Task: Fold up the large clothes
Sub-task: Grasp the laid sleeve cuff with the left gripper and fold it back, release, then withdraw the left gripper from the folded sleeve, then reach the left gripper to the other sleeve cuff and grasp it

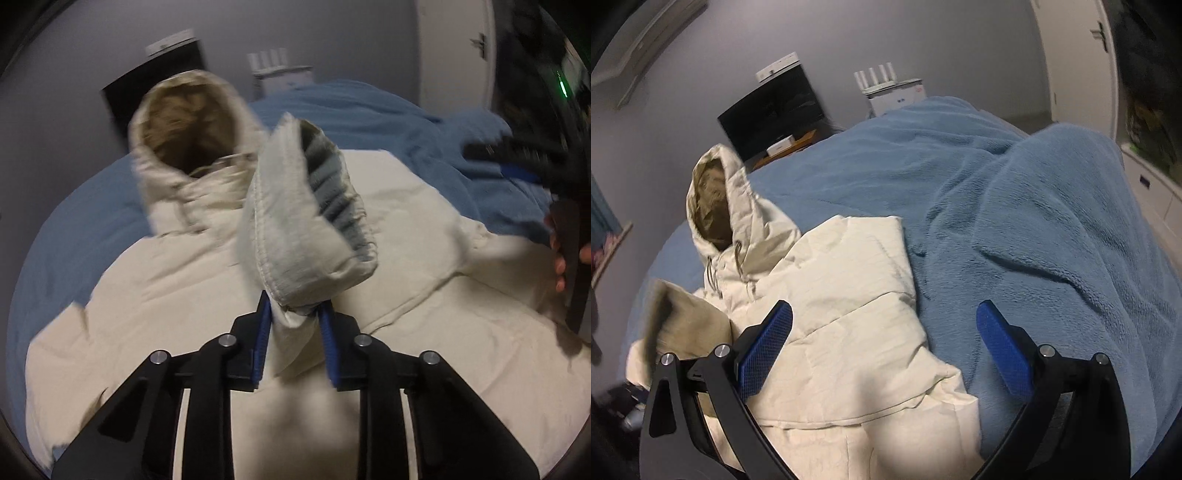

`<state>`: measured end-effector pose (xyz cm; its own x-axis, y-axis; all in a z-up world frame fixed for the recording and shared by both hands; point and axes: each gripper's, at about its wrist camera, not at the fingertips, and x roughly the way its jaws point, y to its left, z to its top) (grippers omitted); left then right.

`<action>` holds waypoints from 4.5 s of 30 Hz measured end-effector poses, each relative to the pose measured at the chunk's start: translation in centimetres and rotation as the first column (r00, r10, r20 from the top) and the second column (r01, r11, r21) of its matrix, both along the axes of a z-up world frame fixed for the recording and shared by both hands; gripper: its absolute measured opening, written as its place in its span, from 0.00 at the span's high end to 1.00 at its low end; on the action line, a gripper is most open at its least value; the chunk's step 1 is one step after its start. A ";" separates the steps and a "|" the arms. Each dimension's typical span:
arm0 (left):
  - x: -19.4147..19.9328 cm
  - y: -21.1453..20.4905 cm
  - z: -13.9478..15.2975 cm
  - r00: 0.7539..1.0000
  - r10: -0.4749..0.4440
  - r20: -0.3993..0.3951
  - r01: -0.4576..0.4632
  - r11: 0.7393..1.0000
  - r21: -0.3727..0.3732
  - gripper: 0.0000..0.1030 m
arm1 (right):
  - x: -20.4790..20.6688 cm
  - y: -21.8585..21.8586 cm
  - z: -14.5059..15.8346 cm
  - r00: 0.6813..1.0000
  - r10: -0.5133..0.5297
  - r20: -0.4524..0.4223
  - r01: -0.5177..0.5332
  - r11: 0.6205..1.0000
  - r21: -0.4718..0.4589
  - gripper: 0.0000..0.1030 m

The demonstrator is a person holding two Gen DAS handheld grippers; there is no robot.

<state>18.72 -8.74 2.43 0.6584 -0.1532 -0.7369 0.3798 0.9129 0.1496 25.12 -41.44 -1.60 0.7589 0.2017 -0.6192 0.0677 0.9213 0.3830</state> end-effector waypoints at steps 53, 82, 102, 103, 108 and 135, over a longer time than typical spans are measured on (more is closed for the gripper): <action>0.9 12.9 -7.8 0.921 0.367 -0.132 -0.377 0.925 -0.056 0.24 | 1.5 12.9 -9.4 0.934 0.287 -0.212 -0.340 0.897 -0.284 0.07; -1.3 13.7 -5.4 0.915 0.400 -0.058 -0.404 0.905 -0.136 0.06 | -2.8 11.4 -2.6 0.947 0.276 0.166 -0.224 0.935 -0.277 0.07; -4.6 24.4 0.4 0.698 0.714 0.054 -0.692 0.691 -0.209 0.06 | -3.9 13.9 -2.5 0.914 0.371 0.162 -0.303 0.892 -0.336 0.07; -4.9 25.5 0.5 0.674 0.737 0.049 -0.713 0.667 -0.218 0.06 | -4.1 14.3 -2.6 0.911 0.379 0.161 -0.307 0.885 -0.349 0.07; -6.2 30.8 0.0 0.565 0.823 -0.054 -0.802 0.532 -0.271 0.06 | -4.5 15.3 -2.6 0.900 0.406 0.156 -0.320 0.861 -0.395 0.07; -10.0 49.7 -5.7 0.419 0.852 -0.314 -0.851 0.247 -0.464 0.80 | -4.3 15.4 -2.1 0.900 0.405 0.160 -0.322 0.867 -0.380 0.07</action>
<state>8.76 41.00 -3.29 0.6405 0.1834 -0.7457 -0.6650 0.6182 -0.4191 20.86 -26.05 -3.71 0.7992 0.3019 -0.5197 -0.3479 0.9375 0.0097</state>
